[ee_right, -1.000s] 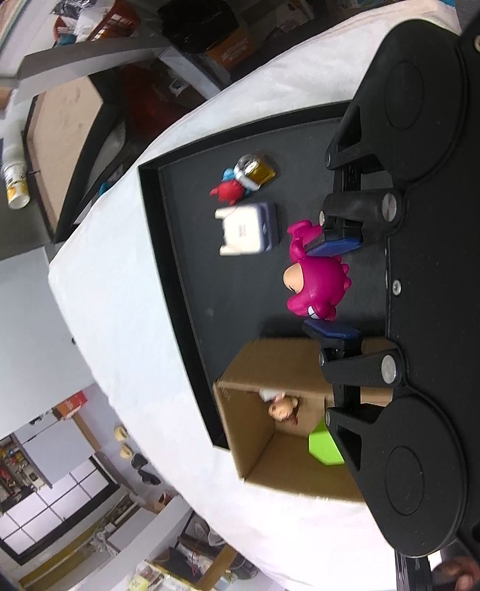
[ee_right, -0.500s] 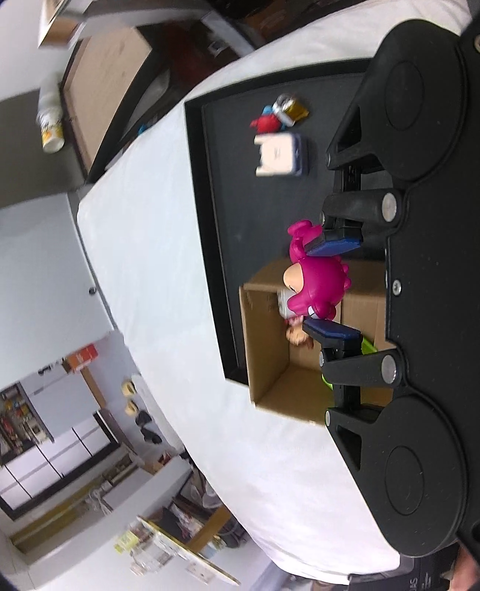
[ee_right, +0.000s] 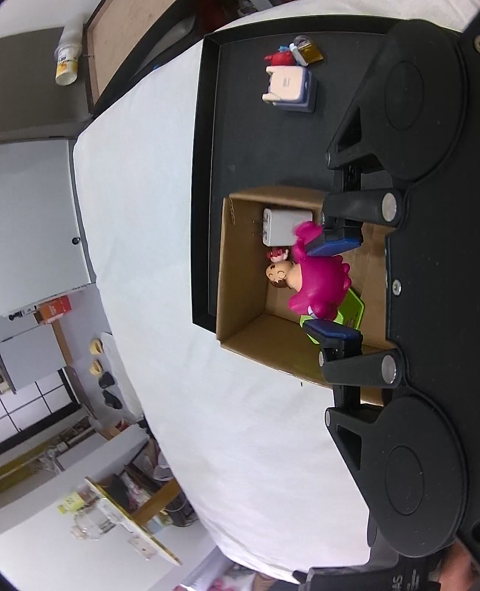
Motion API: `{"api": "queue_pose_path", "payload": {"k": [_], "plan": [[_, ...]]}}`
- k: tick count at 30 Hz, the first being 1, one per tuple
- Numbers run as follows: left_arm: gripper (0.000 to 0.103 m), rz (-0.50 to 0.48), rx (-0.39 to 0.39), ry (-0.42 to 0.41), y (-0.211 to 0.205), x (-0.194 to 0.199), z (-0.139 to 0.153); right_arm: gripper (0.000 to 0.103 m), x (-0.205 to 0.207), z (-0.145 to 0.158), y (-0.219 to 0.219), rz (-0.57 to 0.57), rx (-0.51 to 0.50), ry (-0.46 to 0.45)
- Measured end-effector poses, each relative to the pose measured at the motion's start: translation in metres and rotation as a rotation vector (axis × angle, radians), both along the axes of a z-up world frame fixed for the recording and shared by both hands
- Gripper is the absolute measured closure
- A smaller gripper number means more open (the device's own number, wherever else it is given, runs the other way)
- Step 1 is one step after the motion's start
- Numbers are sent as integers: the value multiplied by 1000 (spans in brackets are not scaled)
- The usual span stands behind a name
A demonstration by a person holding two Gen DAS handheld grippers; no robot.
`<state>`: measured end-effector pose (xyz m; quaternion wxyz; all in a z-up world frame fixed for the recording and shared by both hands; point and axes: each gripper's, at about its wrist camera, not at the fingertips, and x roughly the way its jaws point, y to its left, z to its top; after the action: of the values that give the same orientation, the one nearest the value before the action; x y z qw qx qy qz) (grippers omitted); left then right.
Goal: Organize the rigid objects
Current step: 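Carry the pink figure over the box and release it inside, then move the right gripper to the red-and-blue figure with glass jar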
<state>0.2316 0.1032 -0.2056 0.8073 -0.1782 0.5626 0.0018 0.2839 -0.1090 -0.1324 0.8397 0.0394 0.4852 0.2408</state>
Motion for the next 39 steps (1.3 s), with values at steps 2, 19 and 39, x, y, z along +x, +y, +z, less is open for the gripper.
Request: {"api": "queue_pose_path", "payload": {"k": [2,19,39], "plan": [[93,-1,0,0,0,0,0,61,0,-1,3,-3,-20,-2],[93,-6,-2,-5,2,-2,1,48,-8,19,-47,-127,3,-19],[93,2,17,-2,-2,-1,1,32,-6,8,-127,-230,-33,-34]]}}
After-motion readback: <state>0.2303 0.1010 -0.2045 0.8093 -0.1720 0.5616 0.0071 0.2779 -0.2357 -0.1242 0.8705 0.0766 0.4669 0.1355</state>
